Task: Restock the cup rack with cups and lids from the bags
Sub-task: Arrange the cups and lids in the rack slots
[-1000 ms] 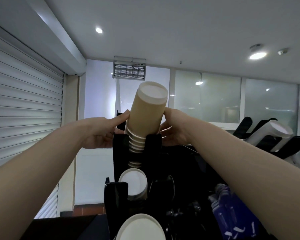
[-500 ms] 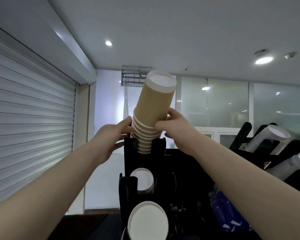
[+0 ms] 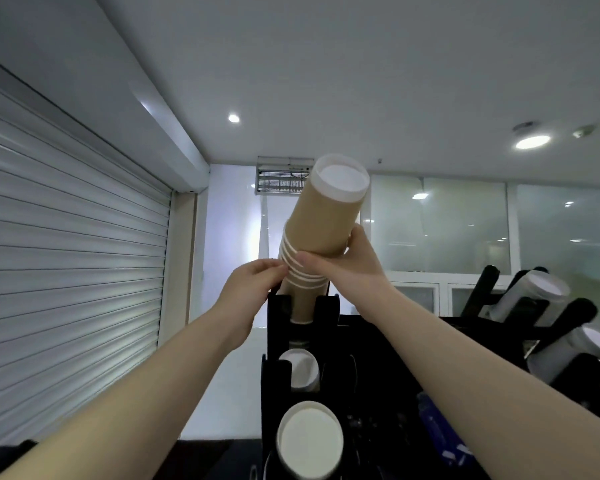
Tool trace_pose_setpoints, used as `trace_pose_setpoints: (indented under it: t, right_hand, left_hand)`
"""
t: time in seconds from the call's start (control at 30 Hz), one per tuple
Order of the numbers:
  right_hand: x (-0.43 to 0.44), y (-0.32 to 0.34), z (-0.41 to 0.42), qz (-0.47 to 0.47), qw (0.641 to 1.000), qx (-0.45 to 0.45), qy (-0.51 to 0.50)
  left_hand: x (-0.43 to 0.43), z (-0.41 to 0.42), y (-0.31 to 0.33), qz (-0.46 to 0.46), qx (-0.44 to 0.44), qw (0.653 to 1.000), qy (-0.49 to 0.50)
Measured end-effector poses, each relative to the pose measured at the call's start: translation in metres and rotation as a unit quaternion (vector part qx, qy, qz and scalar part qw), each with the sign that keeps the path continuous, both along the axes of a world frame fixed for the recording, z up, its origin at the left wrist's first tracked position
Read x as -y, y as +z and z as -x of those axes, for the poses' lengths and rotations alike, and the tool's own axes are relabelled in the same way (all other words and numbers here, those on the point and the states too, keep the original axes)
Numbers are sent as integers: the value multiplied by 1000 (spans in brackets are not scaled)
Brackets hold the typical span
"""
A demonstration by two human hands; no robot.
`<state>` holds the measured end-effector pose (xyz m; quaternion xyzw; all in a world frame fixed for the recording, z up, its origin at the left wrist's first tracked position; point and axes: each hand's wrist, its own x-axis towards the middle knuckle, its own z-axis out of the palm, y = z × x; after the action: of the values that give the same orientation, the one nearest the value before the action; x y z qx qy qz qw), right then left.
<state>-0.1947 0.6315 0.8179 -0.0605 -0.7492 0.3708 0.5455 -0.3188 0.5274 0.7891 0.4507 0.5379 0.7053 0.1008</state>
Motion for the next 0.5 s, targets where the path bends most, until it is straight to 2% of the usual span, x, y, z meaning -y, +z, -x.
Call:
trace_pose_setpoints:
  t: [0.17,0.33,0.43,0.5]
  right_hand:
    - [-9,-10,3,23,999,14,41]
    - [0,-1,-4,25,999,5,43]
    - [16,6,-11,33,995,-26,86]
    - [28,8,-15,54,988,-42,139]
  left_hand:
    - [-3,2,-7,23,-10,999,33]
    - [-2,5,3,-58,-1,997,57]
    - [5,0,10,-134,102,984,-56]
    - [14,-10,11,-151,122,970,-149]
